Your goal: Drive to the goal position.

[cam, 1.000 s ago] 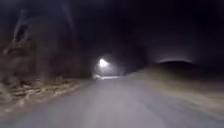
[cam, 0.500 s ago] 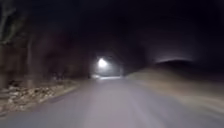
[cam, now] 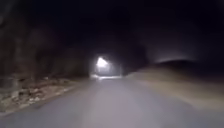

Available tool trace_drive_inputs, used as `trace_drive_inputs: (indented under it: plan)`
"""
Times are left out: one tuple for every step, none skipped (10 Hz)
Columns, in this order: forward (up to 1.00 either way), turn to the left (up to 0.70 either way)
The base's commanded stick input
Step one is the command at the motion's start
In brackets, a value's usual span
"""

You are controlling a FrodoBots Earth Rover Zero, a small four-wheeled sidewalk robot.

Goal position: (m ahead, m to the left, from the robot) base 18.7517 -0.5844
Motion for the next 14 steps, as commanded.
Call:
trace_drive_inputs:
  plan:
    - [1.0,0.11]
    - [1.0,0.06]
    - [1.0,0.06]
    - [1.0,0.08]
    - [1.0,0.08]
    - [1.0,0.08]
    - [1.0,0.05]
    - [1.0,0.16]
    - [1.0,0.2]
    - [1.0,0.23]
    - [1.0,0.2]
    - [1.0,0.05]
    - [1.0,0.04]
    - [1.0,0.02]
